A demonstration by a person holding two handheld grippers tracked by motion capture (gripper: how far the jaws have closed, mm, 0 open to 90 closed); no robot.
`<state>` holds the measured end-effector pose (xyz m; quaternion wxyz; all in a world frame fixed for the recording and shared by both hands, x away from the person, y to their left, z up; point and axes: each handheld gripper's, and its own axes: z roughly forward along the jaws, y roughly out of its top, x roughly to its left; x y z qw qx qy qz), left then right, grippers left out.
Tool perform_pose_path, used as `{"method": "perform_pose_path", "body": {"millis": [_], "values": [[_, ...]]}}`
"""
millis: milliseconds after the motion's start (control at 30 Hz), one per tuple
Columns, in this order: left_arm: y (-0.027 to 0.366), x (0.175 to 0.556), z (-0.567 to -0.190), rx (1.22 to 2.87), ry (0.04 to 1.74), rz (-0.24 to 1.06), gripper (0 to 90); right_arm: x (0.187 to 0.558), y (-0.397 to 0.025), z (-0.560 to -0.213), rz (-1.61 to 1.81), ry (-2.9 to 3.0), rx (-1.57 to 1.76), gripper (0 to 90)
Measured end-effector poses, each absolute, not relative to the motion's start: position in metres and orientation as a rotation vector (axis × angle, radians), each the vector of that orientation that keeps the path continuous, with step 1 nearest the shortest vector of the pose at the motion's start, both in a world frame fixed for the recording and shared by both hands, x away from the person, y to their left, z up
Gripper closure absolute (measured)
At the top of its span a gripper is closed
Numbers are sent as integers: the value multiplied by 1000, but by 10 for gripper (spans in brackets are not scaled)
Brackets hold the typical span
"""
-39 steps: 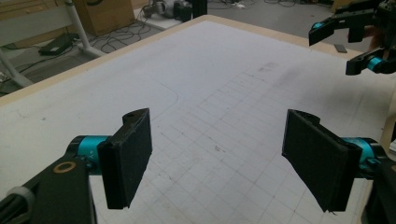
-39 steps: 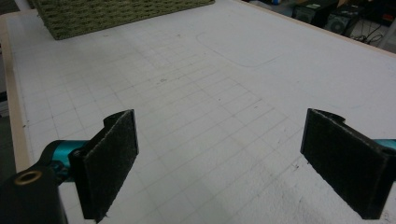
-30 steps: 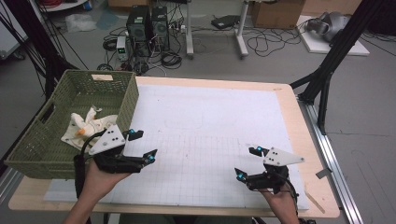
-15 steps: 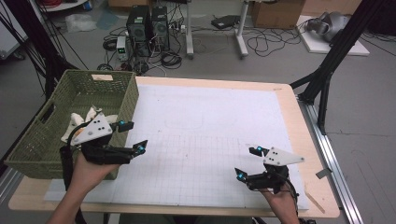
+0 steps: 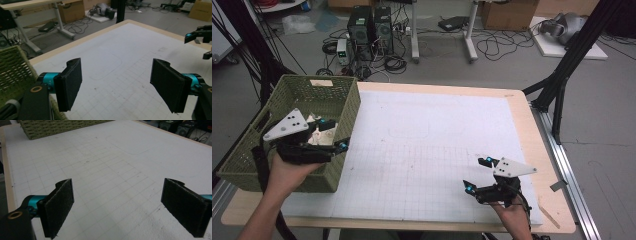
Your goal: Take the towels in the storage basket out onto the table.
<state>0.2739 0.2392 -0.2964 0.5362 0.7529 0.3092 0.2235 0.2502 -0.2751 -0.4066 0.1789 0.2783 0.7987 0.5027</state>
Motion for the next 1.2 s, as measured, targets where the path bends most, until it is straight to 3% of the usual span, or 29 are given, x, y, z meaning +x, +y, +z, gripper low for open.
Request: {"method": "perform_pose_path", "body": {"millis": [533,1200], "values": [[297,294,-309,1814,903,637,275,251,-274,-407,1417,2270,774,104],[324,321,-333,1981,999,669,292,251,-275,-407,1421,2272,768,104]]}}
